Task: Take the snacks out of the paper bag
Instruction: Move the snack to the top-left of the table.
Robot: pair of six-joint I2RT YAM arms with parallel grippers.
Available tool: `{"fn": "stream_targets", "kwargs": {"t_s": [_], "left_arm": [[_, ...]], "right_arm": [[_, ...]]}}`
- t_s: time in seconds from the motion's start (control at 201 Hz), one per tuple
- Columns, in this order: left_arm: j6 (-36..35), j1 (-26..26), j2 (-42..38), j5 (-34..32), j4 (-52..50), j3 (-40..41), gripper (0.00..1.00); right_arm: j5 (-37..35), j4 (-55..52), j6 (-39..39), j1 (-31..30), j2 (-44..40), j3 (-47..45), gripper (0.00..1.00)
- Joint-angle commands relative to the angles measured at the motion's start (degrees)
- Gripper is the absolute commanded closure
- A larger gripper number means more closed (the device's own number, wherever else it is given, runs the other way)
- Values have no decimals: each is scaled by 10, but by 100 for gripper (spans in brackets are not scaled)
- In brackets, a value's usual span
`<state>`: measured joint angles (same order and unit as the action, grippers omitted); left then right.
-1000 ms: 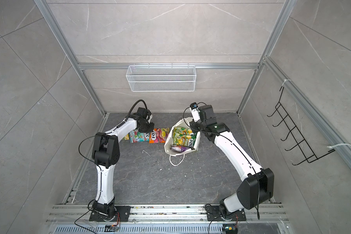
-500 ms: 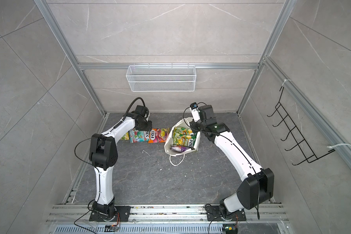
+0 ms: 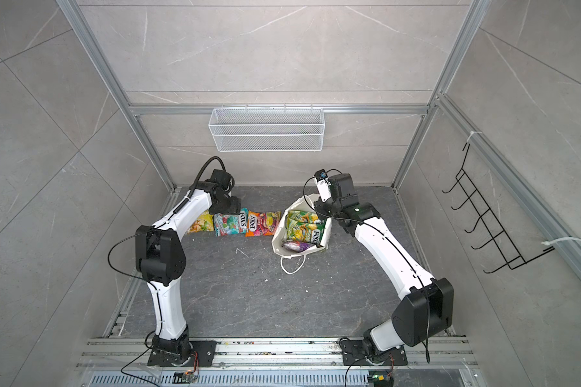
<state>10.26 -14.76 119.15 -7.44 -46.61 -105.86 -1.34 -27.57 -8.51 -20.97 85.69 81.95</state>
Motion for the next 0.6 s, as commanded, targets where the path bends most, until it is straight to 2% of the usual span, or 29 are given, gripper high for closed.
{"fn": "stream_targets", "kwargs": {"t_s": [0.0,0.294,0.423,0.592], "left_arm": [[7,2,23,2,-26,-13,16],[-29,8,71,37,-3,-18,17],[-60,9,83,50,-3,-19,25],[-103,12,85,53,2,-6,29]], "right_arm": [[-7,15,8,2,-17,8,100],[-9,16,3,2,-13,11,100],[-11,17,3,2,-14,9,100],[-17,16,-2,2,-19,7,100]]}}
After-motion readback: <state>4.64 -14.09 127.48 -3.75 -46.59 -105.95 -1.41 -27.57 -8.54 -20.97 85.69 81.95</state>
